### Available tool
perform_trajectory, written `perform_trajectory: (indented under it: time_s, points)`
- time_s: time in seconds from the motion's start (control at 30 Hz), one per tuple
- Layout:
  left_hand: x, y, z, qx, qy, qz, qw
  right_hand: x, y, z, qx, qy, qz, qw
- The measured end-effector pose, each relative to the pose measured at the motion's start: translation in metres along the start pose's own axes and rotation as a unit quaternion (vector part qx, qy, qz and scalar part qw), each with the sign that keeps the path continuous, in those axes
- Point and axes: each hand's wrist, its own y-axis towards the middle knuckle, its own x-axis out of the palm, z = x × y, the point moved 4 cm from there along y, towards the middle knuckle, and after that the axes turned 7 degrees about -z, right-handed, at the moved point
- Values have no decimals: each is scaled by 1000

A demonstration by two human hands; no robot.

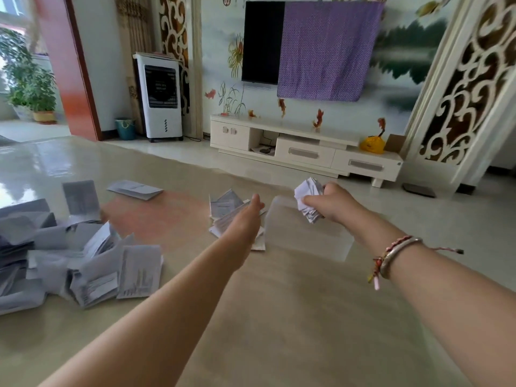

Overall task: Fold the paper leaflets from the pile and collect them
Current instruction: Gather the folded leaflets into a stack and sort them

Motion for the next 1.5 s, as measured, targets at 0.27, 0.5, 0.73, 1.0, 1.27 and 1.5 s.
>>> perform_trajectory:
  time_s: [0.27, 0.5, 0.73, 1.0, 1.27, 1.5]
  points:
    - [21, 20, -13, -18, 7, 5, 1000, 28, 14, -1, 76, -167, -140, 973]
    - [20, 14, -9, 21, 99, 7, 995, 40, -4, -1, 95, -225, -238, 940]
    - [33, 32, -5, 2, 145, -17, 989, 35, -9, 0, 55, -284, -266, 920]
    - [42, 59, -13, -15, 217, 18, 976, 19, -18, -2, 48, -318, -313, 894]
    - [46, 69, -24, -13, 189, 12, 982, 20, -9, 9, 40, -232, -347, 908]
    - [46, 72, -25, -38, 212, 21, 976, 4, -10, 22, 39, -144, -371, 917]
